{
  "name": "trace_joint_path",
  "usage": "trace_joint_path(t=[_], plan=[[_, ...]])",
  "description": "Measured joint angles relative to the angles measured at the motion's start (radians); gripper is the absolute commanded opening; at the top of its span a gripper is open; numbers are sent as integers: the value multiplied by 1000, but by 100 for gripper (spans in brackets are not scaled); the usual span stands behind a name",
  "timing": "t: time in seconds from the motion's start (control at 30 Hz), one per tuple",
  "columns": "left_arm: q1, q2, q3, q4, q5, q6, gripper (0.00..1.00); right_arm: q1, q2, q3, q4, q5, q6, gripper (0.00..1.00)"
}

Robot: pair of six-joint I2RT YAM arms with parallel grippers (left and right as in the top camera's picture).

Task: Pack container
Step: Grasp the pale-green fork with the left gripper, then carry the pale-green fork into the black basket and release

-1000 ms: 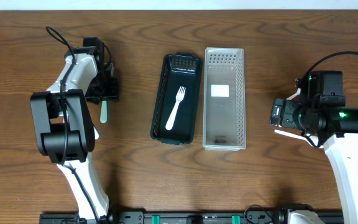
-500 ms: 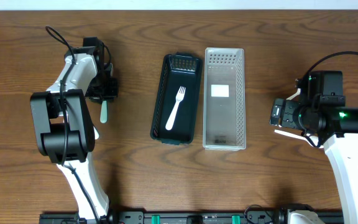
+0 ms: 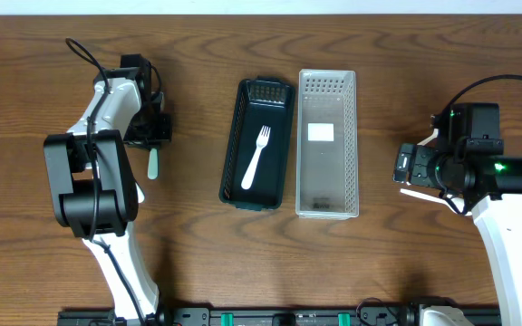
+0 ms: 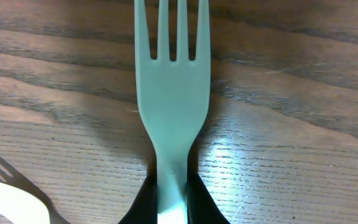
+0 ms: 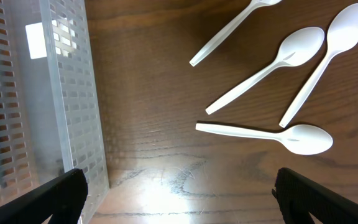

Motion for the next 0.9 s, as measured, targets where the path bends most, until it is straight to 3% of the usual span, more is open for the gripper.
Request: trace_joint_path(t=[0.33,0.47,0.73,0.9], plan=[[-4,-8,11,-50,2,0,6,0,0,0,0,0,0,99],[-34,-96,33,-94,1,0,6,0,0,0,0,0,0,99],[-295,-429,99,-101,6,-61,6,0,0,0,17,0,0,99],[-469,-462,100,-100,18,-111,6,0,0,0,19,0,0,99]])
